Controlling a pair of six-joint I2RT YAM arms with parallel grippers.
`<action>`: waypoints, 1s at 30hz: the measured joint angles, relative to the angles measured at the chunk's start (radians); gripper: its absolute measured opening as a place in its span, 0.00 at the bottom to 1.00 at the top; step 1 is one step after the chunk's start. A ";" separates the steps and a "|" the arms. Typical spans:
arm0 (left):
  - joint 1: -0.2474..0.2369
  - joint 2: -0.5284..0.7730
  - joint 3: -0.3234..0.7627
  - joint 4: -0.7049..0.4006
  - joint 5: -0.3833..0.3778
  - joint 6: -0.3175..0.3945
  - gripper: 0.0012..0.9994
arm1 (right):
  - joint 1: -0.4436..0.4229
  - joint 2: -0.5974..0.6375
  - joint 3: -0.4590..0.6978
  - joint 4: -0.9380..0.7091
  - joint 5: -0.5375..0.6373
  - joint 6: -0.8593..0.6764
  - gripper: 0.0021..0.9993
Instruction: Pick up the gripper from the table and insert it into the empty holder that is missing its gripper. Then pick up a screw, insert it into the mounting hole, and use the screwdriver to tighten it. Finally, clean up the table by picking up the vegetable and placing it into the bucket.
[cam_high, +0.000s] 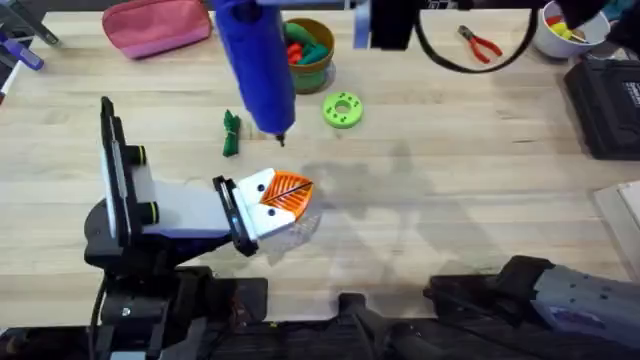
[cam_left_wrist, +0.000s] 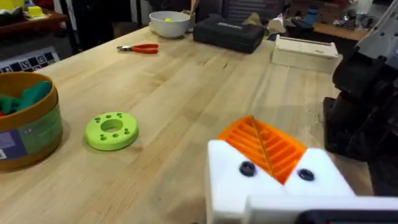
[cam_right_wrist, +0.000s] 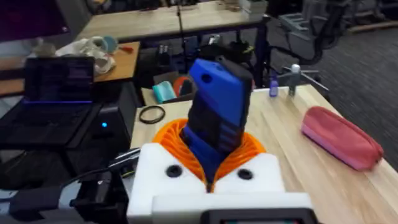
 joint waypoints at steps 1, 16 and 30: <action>0.000 0.000 0.000 0.000 0.000 0.000 0.02 | 0.005 0.000 -0.002 0.008 -0.003 -0.005 0.01; 0.000 0.000 0.000 0.000 0.000 0.000 0.02 | 0.012 0.000 -0.168 0.226 -0.087 0.006 0.01; 0.000 0.000 0.000 0.000 0.000 0.000 0.02 | 0.012 -0.037 -0.355 0.459 -0.125 0.097 0.01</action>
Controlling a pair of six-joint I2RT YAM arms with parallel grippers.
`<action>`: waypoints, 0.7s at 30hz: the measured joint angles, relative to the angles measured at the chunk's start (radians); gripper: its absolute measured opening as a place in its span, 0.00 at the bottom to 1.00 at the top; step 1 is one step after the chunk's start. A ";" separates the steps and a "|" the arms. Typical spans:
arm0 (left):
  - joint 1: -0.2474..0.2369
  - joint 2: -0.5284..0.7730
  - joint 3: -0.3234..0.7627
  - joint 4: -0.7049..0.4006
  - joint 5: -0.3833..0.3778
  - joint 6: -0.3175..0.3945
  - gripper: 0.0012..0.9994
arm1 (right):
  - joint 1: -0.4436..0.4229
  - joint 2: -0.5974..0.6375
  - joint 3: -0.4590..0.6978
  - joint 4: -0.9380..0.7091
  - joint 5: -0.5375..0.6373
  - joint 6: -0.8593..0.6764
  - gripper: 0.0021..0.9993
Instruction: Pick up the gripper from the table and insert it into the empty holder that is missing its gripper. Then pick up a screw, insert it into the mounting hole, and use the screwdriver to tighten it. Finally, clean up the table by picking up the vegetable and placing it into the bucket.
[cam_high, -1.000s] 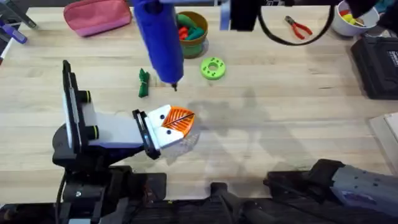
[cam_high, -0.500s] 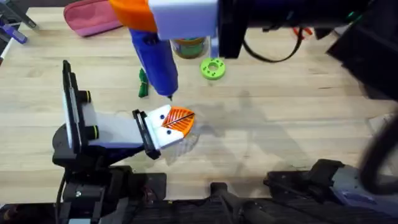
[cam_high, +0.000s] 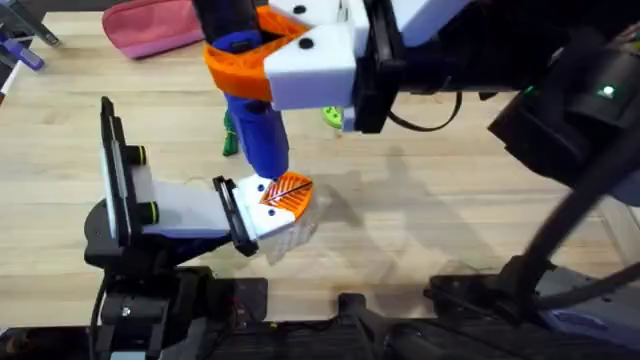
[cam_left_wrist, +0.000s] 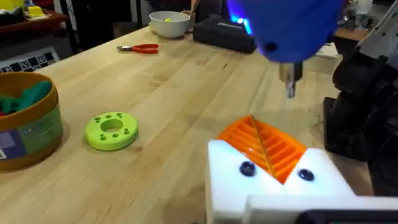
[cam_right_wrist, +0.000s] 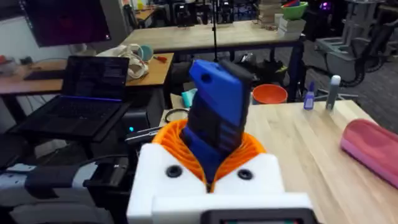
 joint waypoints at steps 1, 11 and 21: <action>0.000 0.000 0.000 0.000 0.000 0.000 0.02 | 0.000 0.000 -0.001 0.013 -0.004 0.000 0.01; 0.000 0.000 0.000 0.000 0.000 0.000 0.02 | 0.011 0.000 -0.001 0.062 -0.039 -0.042 0.01; 0.000 0.000 0.000 0.000 0.000 0.000 0.02 | 0.013 0.035 -0.001 0.079 -0.103 -0.097 0.01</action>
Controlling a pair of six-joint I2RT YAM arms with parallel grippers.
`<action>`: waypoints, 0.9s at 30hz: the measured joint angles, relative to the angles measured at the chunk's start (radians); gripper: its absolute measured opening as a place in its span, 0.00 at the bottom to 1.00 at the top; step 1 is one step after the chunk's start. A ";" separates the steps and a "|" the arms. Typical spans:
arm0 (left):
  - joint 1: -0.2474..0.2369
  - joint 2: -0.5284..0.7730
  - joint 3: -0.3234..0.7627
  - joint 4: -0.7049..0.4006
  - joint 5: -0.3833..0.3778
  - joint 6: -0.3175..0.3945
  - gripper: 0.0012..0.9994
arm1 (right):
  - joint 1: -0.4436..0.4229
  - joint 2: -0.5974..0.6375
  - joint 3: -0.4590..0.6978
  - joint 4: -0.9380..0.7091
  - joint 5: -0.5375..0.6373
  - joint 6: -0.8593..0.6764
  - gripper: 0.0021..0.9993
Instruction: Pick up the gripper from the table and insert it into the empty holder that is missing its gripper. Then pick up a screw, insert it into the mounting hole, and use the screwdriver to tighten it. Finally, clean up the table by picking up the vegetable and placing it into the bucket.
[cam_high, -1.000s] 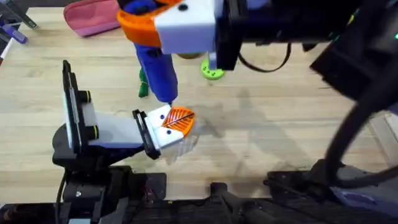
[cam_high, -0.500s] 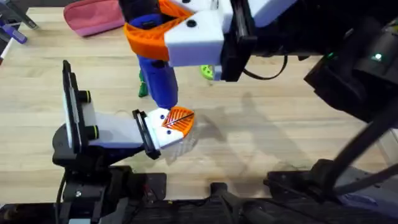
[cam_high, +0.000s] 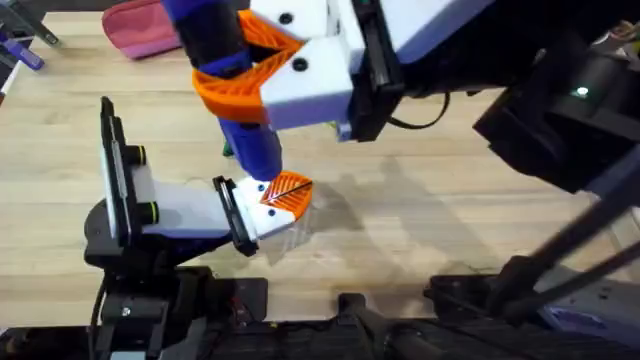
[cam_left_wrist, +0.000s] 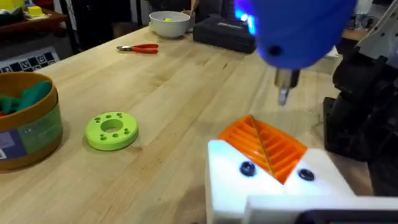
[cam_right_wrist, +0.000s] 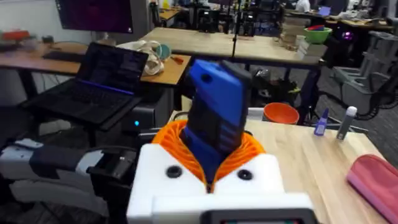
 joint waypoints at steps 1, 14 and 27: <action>0.000 0.000 0.000 0.000 0.000 0.000 0.02 | 0.000 0.007 0.000 0.008 -0.003 -0.005 0.01; 0.000 0.000 0.000 0.000 0.000 0.000 0.02 | 0.033 0.033 0.000 0.060 -0.017 -0.017 0.01; 0.000 0.000 0.000 0.000 0.001 0.000 0.02 | 0.045 0.061 0.000 0.065 -0.020 -0.017 0.01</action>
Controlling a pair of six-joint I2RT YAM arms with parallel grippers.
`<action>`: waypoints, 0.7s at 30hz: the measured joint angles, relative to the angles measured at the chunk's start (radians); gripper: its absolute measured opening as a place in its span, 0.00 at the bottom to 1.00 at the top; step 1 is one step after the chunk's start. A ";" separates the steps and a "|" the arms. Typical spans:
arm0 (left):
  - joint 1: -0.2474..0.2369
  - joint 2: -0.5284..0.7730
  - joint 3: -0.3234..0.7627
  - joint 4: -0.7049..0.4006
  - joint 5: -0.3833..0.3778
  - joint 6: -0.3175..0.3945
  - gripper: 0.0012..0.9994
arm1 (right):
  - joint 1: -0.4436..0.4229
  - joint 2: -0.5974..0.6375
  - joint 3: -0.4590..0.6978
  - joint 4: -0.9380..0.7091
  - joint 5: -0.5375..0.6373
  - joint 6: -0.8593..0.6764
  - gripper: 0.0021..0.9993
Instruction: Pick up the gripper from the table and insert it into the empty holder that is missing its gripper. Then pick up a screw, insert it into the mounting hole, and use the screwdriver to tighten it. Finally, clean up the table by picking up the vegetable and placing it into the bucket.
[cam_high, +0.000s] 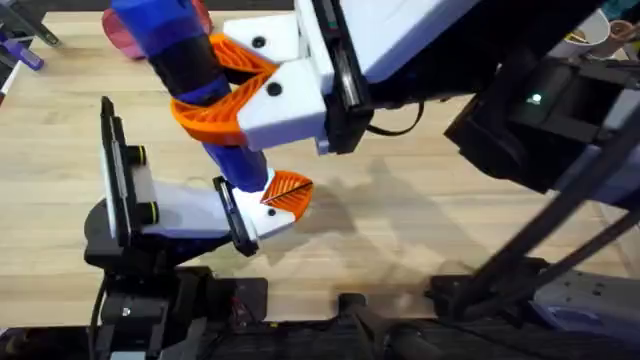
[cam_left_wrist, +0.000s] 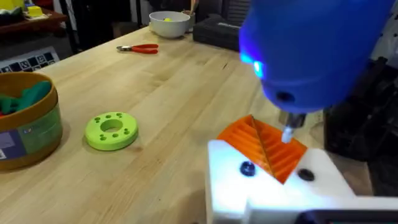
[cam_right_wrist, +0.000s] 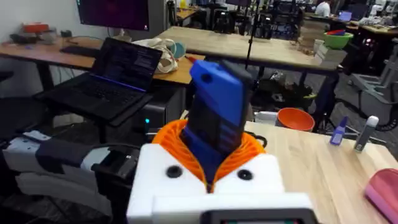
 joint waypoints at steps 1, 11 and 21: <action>0.000 0.000 0.000 0.000 0.001 0.000 0.02 | 0.000 0.002 0.000 0.000 -0.001 0.000 0.01; 0.000 0.000 0.000 0.000 0.002 0.000 0.02 | 0.000 0.026 0.000 0.001 -0.003 -0.019 0.01; 0.000 0.000 0.000 0.000 0.002 0.000 0.02 | 0.000 0.028 0.000 0.001 -0.003 -0.040 0.01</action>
